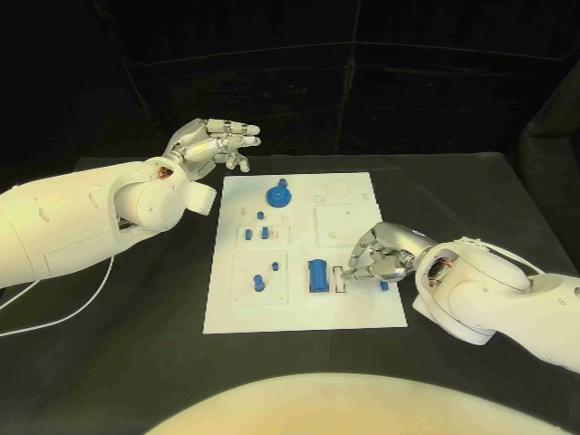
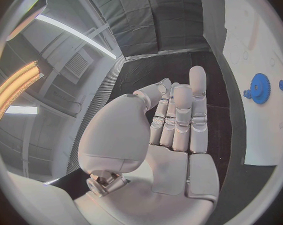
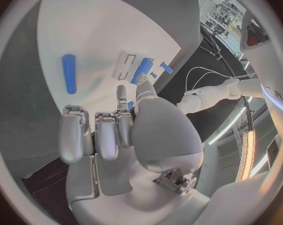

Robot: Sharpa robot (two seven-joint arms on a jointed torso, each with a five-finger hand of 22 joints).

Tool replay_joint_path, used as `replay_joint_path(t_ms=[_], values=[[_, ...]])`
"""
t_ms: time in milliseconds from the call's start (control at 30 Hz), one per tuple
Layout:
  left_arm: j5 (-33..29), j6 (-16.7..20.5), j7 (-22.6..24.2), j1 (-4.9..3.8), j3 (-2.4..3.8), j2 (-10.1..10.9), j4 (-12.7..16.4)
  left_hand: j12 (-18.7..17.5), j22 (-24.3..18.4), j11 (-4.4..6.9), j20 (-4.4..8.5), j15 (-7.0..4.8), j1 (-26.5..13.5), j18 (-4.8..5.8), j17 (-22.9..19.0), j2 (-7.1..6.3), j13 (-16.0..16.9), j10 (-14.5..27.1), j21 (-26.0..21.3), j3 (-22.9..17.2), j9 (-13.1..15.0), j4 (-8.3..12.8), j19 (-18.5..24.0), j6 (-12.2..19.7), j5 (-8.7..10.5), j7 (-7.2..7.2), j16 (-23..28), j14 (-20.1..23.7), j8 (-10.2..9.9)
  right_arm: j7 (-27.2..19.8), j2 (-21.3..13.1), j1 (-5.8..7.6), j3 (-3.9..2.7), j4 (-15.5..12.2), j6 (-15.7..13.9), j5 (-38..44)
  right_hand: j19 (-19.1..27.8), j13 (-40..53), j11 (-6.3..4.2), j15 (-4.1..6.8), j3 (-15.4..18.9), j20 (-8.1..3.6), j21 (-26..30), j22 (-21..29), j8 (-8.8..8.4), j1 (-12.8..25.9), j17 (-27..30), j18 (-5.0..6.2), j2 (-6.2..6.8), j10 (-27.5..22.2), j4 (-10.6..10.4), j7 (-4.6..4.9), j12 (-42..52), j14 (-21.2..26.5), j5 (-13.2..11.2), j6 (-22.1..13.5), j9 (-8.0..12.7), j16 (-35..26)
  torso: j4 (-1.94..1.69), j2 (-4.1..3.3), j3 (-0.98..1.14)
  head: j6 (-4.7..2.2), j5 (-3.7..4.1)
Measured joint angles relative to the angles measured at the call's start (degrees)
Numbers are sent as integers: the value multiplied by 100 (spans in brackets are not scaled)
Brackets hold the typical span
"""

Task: Assemble the parts on the task board

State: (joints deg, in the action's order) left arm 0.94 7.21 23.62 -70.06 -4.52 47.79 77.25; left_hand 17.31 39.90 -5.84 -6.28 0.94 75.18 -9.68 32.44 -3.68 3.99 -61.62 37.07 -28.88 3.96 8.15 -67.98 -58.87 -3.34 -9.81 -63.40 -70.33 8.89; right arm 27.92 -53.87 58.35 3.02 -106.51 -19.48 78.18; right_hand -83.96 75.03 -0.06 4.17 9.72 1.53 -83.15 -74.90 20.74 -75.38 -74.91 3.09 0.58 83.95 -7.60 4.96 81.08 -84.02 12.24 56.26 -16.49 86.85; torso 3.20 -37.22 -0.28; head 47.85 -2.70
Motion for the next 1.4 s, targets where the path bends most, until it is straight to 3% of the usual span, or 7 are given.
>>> replay_joint_path(t_ms=[133, 200, 433, 767, 1167, 1267, 1400], values=[[0, -1, -2, 0, 0, 12, 6, 0, 0, 0, 0, 0, 0, 0, 0, 0, 0, 0, 0, 0, 0, 0, 0, 0, 0, 0, 0, 0, 0, -59, -397, 14, -2, -48, -50, -111, -3, 2, 60, -42, 65, 45, 15, 0, -150, 73, 0, 0, -68, -3, -34, 49, -135, 1, 28, -107, 75, -22, 3, 1, -3, -18, 51], [0, -1, -3, 0, 0, 13, 9, 0, 0, 0, 0, 0, 0, 0, 0, 0, 0, 0, 0, 0, 0, 0, 0, 0, 0, 0, 0, 0, 0, -59, -541, 19, -3, -48, -47, -121, -9, 1, 58, -60, 141, 92, 43, 0, -215, 128, 0, 0, -23, -1, -59, 76, -210, 19, 116, -145, 112, -50, 4, 1, -3, -23, 79], [0, -3, -4, 0, -1, 14, 18, 0, 0, 0, 0, -21, 0, 0, -9, 0, 0, 0, 0, 0, 0, 0, 0, 0, 0, 0, 0, 21, 0, 72, -763, 20, -2, -16, 12, 33, -9, 1, 58, -80, 235, 92, 44, 0, -232, 180, 0, 1, -29, -1, -109, 41, -219, -2, 142, -55, 126, -50, 19, -2, 2, -41, 144], [0, -9, -4, 1, -2, 8, 18, 0, 0, 0, 0, -21, 0, 0, -9, 0, 1, 0, 0, 0, 0, 0, 0, 0, 0, 0, 0, 21, 0, 301, -661, 15, 0, 131, 237, 373, -9, 1, 58, -80, 307, 92, 44, 0, -195, 204, 1, 1, -54, -2, -117, 2, -219, -2, 209, 78, 102, -50, 20, -7, 7, -38, 176], [0, -14, -4, 2, -4, 15, 15, 0, 0, 0, 0, -21, 0, 0, -17, 0, 1, 0, 0, 0, 0, 0, 0, 0, 0, 0, 0, 21, 0, 399, -409, 4, 3, 259, 527, 517, -9, 1, 58, -80, 331, 92, 44, 0, -195, 201, -4, 1, -57, -2, -94, -7, -219, -2, 286, 122, 84, -50, 13, -9, 4, -19, 148], [0, -15, -4, 2, -4, 16, 13, 0, 0, 0, 0, -21, 0, 0, -17, 0, 1, 0, 0, 0, 0, 0, 0, 0, 0, 0, 0, 21, 0, 427, -382, 4, 3, 266, 625, 551, -9, 7, 58, -80, 340, 91, 44, 0, -172, 102, -4, 1, -117, -2, -56, -33, -217, -2, 430, 199, 55, -50, 10, -8, 3, -11, 144], [0, -17, -4, 2, -5, 16, 10, 0, 1, 0, 0, -21, 0, 0, -17, 0, 1, 0, 0, 0, 0, 0, 0, 0, 0, 0, 0, 21, 0, 479, -346, 4, -1, 270, 794, 634, -9, 6, 57, -80, 352, 91, 44, -1, -164, 27, -3, 1, -121, -1, -20, -53, -215, -2, 444, 220, 24, -50, 10, -8, 4, -3, 138]])
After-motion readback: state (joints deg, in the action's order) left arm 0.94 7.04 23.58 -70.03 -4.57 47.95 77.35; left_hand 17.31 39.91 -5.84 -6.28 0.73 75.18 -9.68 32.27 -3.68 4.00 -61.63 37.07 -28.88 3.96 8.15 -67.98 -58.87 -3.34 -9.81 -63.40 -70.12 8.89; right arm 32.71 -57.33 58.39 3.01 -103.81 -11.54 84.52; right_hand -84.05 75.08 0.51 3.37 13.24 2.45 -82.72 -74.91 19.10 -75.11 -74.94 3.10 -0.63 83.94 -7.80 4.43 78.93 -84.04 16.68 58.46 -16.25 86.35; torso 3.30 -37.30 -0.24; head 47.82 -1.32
